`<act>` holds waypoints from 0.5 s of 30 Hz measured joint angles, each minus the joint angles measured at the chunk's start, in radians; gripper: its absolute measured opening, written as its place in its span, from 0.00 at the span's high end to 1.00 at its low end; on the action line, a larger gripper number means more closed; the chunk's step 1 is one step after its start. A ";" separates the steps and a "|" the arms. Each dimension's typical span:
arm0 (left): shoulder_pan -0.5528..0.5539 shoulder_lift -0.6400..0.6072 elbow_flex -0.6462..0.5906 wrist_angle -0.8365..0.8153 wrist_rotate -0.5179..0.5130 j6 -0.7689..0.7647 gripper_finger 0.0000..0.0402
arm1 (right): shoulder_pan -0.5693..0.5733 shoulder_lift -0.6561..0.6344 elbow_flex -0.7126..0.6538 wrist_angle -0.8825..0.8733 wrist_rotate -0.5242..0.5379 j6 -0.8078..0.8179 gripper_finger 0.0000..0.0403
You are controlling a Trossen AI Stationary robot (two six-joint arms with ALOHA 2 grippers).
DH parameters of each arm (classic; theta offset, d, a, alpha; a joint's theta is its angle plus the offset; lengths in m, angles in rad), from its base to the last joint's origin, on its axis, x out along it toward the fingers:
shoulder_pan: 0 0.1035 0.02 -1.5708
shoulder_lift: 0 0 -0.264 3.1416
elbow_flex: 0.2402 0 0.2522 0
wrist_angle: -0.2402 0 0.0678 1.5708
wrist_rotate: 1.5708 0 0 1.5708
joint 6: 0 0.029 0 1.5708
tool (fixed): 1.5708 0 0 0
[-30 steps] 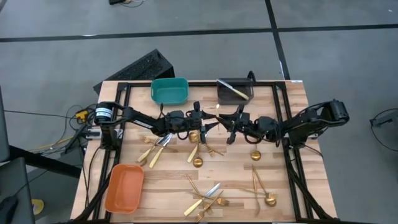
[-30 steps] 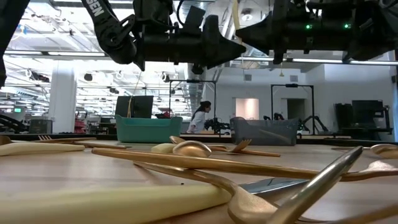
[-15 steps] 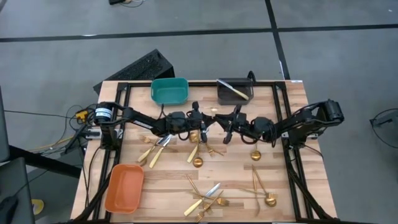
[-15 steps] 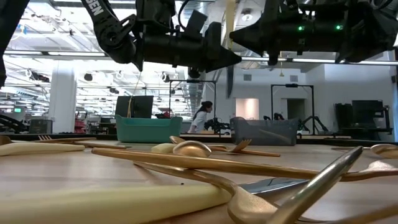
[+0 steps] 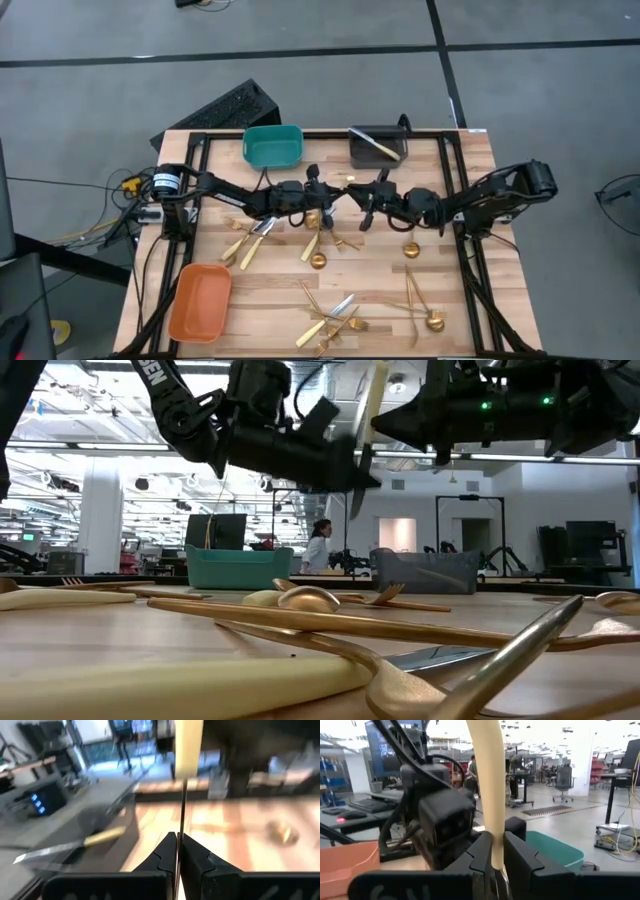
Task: Sort silverware by color (type)
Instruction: Put the yellow knife into the black bin
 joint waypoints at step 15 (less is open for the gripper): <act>0.016 -0.015 -0.001 -0.217 -0.025 0.020 1.00 | -0.004 -0.396 0.000 -0.759 0.060 0.078 0.81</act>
